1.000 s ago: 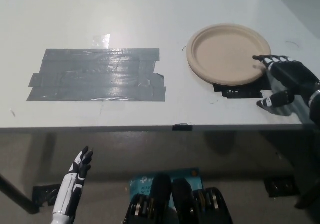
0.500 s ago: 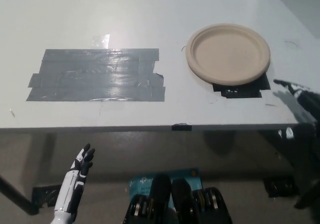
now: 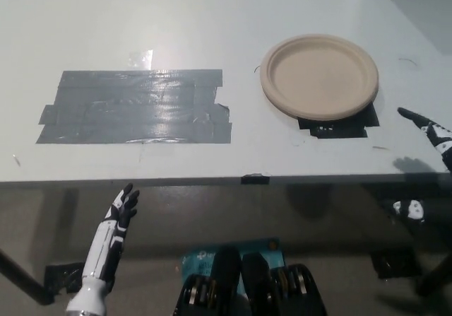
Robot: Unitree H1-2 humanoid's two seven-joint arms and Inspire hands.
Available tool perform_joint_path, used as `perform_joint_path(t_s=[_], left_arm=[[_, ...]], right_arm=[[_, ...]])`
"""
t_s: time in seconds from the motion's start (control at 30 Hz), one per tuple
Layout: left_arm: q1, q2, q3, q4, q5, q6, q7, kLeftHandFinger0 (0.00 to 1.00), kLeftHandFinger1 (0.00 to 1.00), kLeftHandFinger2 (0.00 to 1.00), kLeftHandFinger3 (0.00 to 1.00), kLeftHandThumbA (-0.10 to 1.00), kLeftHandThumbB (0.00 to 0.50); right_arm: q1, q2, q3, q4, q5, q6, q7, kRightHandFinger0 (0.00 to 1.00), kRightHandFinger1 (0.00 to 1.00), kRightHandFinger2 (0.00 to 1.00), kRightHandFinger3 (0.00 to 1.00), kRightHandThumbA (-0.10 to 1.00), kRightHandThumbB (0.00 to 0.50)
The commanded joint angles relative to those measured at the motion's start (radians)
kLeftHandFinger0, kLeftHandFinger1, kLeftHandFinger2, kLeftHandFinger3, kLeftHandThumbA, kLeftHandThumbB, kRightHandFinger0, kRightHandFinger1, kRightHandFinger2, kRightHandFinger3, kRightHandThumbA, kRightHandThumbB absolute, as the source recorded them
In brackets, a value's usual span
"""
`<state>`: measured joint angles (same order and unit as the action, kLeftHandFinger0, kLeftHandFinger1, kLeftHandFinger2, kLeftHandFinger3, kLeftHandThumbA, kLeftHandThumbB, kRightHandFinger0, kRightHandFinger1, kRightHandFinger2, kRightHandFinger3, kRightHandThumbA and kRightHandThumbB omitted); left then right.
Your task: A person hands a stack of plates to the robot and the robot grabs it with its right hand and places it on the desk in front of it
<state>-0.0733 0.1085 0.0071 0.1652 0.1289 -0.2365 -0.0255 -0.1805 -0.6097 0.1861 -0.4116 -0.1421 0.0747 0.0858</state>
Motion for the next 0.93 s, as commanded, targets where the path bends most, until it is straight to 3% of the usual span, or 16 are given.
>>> perform_joint_path(t_s=[0.0, 0.03, 0.07, 0.1, 0.13, 0.17, 0.27, 0.3, 0.33, 0.37, 0.63, 0.9], left_arm=[[-0.089, -0.003, -0.005, -0.009, -0.043, 0.018, -0.021, 1.0, 1.0, 1.0, 1.0, 1.0, 0.248], [-0.088, -0.003, -0.005, -0.007, -0.044, 0.015, -0.021, 1.0, 1.0, 1.0, 1.0, 1.0, 0.249], [-0.08, -0.003, -0.005, -0.01, -0.044, 0.012, -0.022, 1.0, 1.0, 1.0, 1.0, 1.0, 0.251], [-0.073, -0.003, -0.006, -0.014, -0.043, 0.01, -0.022, 1.0, 1.0, 1.0, 1.0, 1.0, 0.25], [-0.073, -0.003, -0.006, -0.014, -0.043, 0.01, -0.022, 1.0, 1.0, 1.0, 1.0, 1.0, 0.25], [-0.068, -0.003, -0.005, -0.016, -0.045, 0.011, -0.023, 1.0, 1.0, 1.0, 1.0, 1.0, 0.249], [-0.052, -0.004, -0.008, -0.025, -0.051, 0.011, -0.029, 1.0, 1.0, 1.0, 1.0, 1.0, 0.257], [-0.043, -0.005, -0.01, -0.027, -0.048, 0.006, -0.029, 1.0, 1.0, 1.0, 1.0, 1.0, 0.256], [-0.037, -0.005, -0.013, -0.027, -0.047, 0.0, -0.03, 1.0, 1.0, 1.0, 1.0, 1.0, 0.255], [-0.029, -0.007, -0.013, -0.032, -0.048, 0.0, -0.029, 1.0, 1.0, 1.0, 1.0, 1.0, 0.254], [-0.002, -0.006, -0.018, -0.045, -0.054, 0.0, -0.03, 1.0, 1.0, 1.0, 1.0, 1.0, 0.267], [0.033, -0.001, -0.025, -0.062, -0.05, -0.004, -0.029, 1.0, 1.0, 1.0, 1.0, 1.0, 0.249]], right_arm=[[0.077, 0.275, -0.045, -0.48, 0.267, -0.215, -0.199, 1.0, 1.0, 1.0, 1.0, 0.97, 0.441], [0.092, 0.32, -0.039, -0.44, 0.219, -0.214, -0.195, 1.0, 1.0, 1.0, 1.0, 1.0, 0.483], [0.134, 0.375, -0.022, -0.36, 0.189, -0.208, -0.188, 1.0, 1.0, 1.0, 1.0, 1.0, 0.465], [0.168, 0.413, -0.014, -0.268, 0.176, -0.234, -0.183, 1.0, 1.0, 1.0, 1.0, 1.0, 0.408], [0.168, 0.413, -0.014, -0.268, 0.176, -0.234, -0.183, 1.0, 1.0, 1.0, 1.0, 1.0, 0.408], [0.184, 0.446, -0.022, -0.15, 0.185, -0.259, -0.168, 1.0, 1.0, 1.0, 1.0, 1.0, 0.358], [0.219, 0.527, -0.06, -0.014, 0.351, -0.15, -0.106, 1.0, 1.0, 1.0, 1.0, 1.0, 0.383], [0.225, 0.548, -0.076, 0.031, 0.386, -0.13, -0.094, 1.0, 1.0, 1.0, 1.0, 1.0, 0.348], [0.228, 0.565, -0.09, 0.065, 0.392, -0.125, -0.089, 1.0, 1.0, 1.0, 1.0, 1.0, 0.346], [0.228, 0.574, -0.101, 0.093, 0.394, -0.121, -0.079, 1.0, 1.0, 1.0, 1.0, 1.0, 0.319], [0.232, 0.571, -0.159, 0.166, 0.4, -0.104, -0.026, 1.0, 1.0, 1.0, 1.0, 1.0, 0.3], [0.266, 0.571, -0.156, 0.163, 0.397, -0.115, -0.012, 1.0, 1.0, 1.0, 1.0, 1.0, 0.268]])
